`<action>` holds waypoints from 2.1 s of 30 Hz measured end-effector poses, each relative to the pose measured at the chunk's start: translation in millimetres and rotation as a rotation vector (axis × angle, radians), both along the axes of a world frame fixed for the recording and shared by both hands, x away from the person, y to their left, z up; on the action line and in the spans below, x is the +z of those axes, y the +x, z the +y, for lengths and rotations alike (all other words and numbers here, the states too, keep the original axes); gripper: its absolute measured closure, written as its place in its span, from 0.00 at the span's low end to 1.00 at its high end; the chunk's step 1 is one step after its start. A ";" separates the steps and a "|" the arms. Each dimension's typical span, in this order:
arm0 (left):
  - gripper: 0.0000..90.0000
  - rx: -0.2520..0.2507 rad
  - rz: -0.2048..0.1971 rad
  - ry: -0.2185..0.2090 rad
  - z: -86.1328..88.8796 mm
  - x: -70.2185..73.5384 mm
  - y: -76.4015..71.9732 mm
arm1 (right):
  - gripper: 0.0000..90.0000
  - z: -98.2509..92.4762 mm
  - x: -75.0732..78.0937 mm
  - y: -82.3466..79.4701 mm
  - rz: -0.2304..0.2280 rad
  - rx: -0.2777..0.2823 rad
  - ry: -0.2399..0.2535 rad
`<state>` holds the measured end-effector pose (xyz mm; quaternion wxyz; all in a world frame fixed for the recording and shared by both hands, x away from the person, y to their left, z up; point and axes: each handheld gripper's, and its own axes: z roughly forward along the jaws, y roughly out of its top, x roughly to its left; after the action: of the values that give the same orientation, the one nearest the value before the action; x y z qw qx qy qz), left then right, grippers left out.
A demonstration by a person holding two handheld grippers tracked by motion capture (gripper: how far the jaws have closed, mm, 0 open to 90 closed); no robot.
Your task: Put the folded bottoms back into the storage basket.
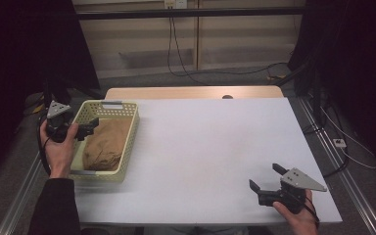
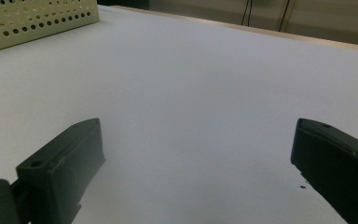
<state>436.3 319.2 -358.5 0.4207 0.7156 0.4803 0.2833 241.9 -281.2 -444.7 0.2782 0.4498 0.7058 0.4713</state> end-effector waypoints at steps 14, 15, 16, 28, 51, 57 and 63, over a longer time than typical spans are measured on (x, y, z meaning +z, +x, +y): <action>0.06 0.016 -0.007 -0.009 17.5 5.8 -28.9 | 0.02 -0.3 0.3 -0.7 -0.002 -0.002 0.001; 0.06 0.016 -0.007 -0.009 17.5 5.8 -28.9 | 0.02 -0.3 0.3 -0.7 -0.002 -0.002 0.001; 0.06 0.019 0.002 -0.001 20.6 5.9 -32.3 | 0.02 0.2 0.3 -0.8 -0.002 -0.001 -0.001; 0.06 -0.002 -0.037 0.004 24.8 10.6 -55.1 | 0.02 0.2 0.3 -0.8 -0.001 0.000 0.001; 0.06 0.023 -0.113 0.031 21.3 15.5 -92.5 | 0.02 0.8 0.7 -1.1 -0.007 0.006 -0.003; 0.06 0.035 -0.115 0.055 16.2 4.7 -104.7 | 0.02 0.7 0.3 0.6 0.001 0.001 0.001; 0.05 0.003 -0.116 0.051 5.2 0.2 -116.7 | 0.02 1.5 0.4 0.1 -0.002 0.003 -0.001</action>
<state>319.6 324.4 -358.3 0.4289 0.7080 0.4487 0.3370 242.1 -279.7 -444.4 0.2785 0.4478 0.7065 0.4719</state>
